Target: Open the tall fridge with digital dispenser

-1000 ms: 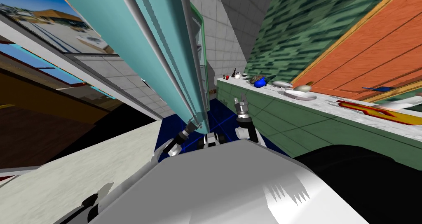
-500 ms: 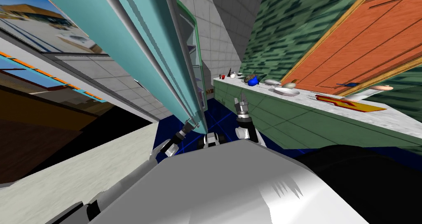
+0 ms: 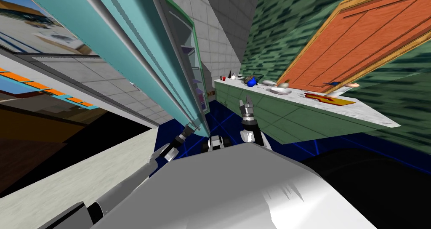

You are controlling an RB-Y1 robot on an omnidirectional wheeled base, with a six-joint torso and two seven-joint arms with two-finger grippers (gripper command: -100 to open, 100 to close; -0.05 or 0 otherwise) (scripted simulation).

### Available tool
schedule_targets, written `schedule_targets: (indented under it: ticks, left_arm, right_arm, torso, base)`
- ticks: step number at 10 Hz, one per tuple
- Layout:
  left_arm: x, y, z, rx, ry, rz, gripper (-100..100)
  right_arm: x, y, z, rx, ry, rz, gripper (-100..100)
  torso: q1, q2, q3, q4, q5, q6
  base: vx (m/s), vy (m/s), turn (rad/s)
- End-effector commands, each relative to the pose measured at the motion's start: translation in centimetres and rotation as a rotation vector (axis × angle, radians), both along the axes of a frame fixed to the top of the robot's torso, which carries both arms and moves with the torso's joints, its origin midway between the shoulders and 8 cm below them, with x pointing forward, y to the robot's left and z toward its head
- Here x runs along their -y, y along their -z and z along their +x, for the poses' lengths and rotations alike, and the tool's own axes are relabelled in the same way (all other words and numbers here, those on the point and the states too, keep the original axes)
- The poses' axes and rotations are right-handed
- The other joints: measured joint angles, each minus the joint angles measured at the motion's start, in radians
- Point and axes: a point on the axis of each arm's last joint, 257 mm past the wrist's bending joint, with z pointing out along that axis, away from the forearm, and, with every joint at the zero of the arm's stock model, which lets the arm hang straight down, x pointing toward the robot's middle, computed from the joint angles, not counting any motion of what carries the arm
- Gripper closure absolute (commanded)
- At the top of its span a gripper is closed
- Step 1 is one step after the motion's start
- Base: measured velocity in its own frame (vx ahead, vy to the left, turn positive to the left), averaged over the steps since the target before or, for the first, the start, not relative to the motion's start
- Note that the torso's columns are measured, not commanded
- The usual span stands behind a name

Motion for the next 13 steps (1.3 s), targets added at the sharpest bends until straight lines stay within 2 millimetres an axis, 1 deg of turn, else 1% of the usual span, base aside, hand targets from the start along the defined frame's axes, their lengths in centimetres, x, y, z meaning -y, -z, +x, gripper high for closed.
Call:
schedule_targets:
  ticks: [1, 2, 3, 5, 11, 12, 13]
  left_arm:
    - [-2.6, 2.4, -0.8, -0.038, -0.03, 0.022, 100]
    - [-3.2, 2.9, -0.8, -0.046, -0.04, 0.034, 100]
    - [-4.0, 0.6, 0.1, -0.02, -0.031, 0.023, -100]
    - [-4.6, -0.5, 0.5, -0.019, -0.024, 0.023, -100]
    - [-6.3, -3.8, 1.3, -0.021, 0.001, 0.024, -100]
    - [-6.1, -3.4, 1.2, -0.02, -0.002, 0.024, -100]
    - [-6.1, -3.5, 1.2, -0.02, -0.002, 0.024, 0]
  right_arm:
    - [0.0, 0.0, 0.0, 0.0, 0.0, 0.0, 0]
    - [0.0, 0.0, 0.0, 0.0, 0.0, 0.0, 0]
    - [0.0, 0.0, 0.0, 0.0, 0.0, 0.0, 0]
    - [0.0, 0.0, 0.0, 0.0, 0.0, 0.0, 0]
    - [0.0, 0.0, 0.0, 0.0, 0.0, 0.0, 0]
    - [0.0, 0.0, 0.0, 0.0, 0.0, 0.0, 0]
    - [0.0, 0.0, 0.0, 0.0, 0.0, 0.0, 0]
  torso:
    - [0.0, -0.004, -0.003, 0.0, -0.001, -0.002]
    - [0.002, -0.008, -0.005, -0.002, 0.0, -0.002]
    - [0.004, -0.01, -0.007, -0.003, 0.001, -0.001]
    - [0.004, -0.008, -0.006, 0.003, -0.003, -0.003]
    - [0.006, -0.007, -0.005, 0.004, -0.003, -0.003]
    - [0.006, -0.007, -0.005, 0.004, -0.003, -0.003]
    - [0.007, -0.007, -0.005, 0.004, -0.002, -0.003]
  base:
    - [-0.007, -0.024, 0.028]
    - [0.012, -0.014, 0.025]
    - [0.003, -0.036, 0.066]
    - [-0.006, -0.055, 0.044]
    - [-0.004, -0.044, 0.043]
    - [-0.003, -0.02, 0.009]
    - [0.0, 0.0, 0.0]
